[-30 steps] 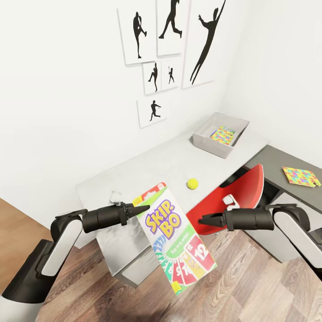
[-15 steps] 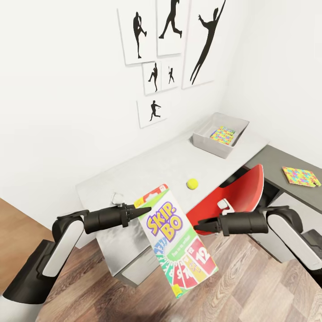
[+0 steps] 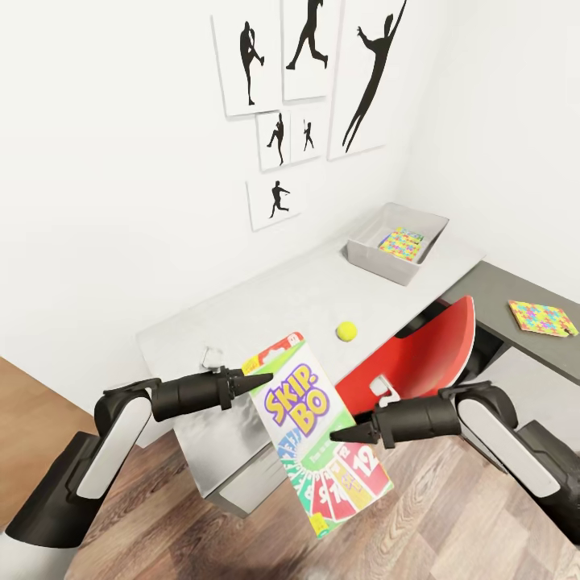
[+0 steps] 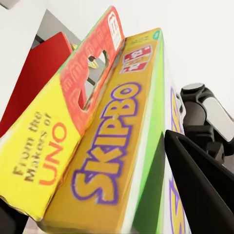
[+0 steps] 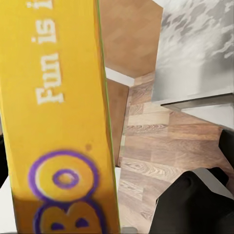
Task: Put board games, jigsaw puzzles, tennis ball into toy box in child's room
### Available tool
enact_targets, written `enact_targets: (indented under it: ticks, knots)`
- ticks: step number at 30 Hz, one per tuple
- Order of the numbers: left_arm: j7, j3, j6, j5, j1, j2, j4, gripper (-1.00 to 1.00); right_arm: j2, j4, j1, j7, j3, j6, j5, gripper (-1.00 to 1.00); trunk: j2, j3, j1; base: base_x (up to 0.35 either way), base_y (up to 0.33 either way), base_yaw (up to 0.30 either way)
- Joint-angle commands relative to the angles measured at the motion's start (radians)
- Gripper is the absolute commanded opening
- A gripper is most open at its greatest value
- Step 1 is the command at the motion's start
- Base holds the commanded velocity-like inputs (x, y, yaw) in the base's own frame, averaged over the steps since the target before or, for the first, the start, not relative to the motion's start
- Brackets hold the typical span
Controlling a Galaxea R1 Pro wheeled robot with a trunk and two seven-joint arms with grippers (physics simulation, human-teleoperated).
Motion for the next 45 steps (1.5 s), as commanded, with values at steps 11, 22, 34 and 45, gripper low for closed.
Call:
enact_targets:
  ticks: [11, 22, 34, 45]
  knots:
    - [0.001, -0.001, 0.005, 0.005, -0.001, 0.001, 0.0, -1.0, 0.007, 0.004, -0.001, 0.005, 0.015, 0.002, 0.004, 1.0, -0.002, -0.002, 0.001, 0.0, 0.0, 0.0]
    - [0.001, -0.001, 0.005, 0.005, -0.001, 0.001, 0.0, -1.0, 0.016, 0.006, -0.001, 0.004, 0.017, 0.002, 0.004, -1.0, -0.002, -0.002, 0.001, 0.0, 0.0, 0.0]
    - [0.001, -0.002, 0.005, 0.005, -0.001, 0.001, 0.0, -1.0, 0.017, 0.006, -0.002, 0.004, 0.014, 0.002, 0.004, -1.0, -0.002, -0.002, 0.001, 0.0, 0.0, 0.0]
    - [0.001, -0.002, 0.005, 0.005, -0.001, 0.001, 0.0, -1.0, 0.017, 0.005, -0.002, 0.004, 0.013, 0.002, 0.004, -1.0, -0.002, -0.002, 0.001, 0.0, 0.0, 0.0]
